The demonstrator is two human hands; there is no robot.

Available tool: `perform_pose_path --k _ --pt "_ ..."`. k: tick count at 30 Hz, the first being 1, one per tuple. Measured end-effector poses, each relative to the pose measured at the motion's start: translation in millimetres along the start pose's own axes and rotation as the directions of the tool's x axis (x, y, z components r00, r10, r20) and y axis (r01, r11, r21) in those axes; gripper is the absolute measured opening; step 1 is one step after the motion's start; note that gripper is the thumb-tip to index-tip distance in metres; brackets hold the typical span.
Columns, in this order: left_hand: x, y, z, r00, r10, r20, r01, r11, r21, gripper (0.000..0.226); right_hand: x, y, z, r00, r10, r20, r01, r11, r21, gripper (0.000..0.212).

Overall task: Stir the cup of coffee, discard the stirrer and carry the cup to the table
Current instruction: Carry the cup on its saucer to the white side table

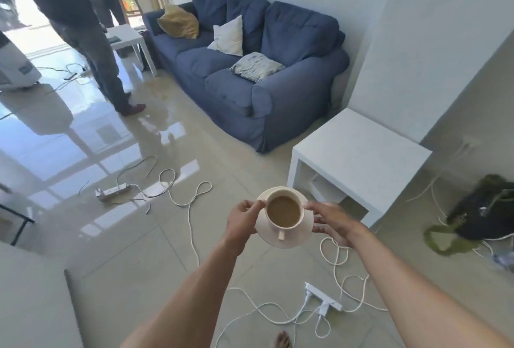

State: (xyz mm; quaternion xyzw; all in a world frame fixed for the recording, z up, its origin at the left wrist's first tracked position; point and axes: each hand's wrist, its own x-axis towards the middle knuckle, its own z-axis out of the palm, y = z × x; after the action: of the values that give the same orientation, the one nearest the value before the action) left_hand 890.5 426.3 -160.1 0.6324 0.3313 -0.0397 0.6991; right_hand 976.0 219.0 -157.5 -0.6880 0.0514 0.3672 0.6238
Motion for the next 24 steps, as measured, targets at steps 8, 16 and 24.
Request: perform_pose_path --k 8,16,24 --pt "59 45 56 0.995 0.008 0.095 -0.015 0.997 0.076 0.025 37 -33 -57 0.996 -0.018 -0.086 0.023 0.998 0.063 0.047" --pt "109 88 97 0.984 0.003 0.179 -0.036 0.984 0.177 0.036 64 -62 -91 0.985 -0.018 -0.169 0.040 0.991 0.124 0.023" --pt "175 122 139 0.954 -0.011 0.299 -0.059 0.973 0.224 0.029 101 -90 -122 0.957 0.007 -0.290 0.050 0.981 0.188 0.021"
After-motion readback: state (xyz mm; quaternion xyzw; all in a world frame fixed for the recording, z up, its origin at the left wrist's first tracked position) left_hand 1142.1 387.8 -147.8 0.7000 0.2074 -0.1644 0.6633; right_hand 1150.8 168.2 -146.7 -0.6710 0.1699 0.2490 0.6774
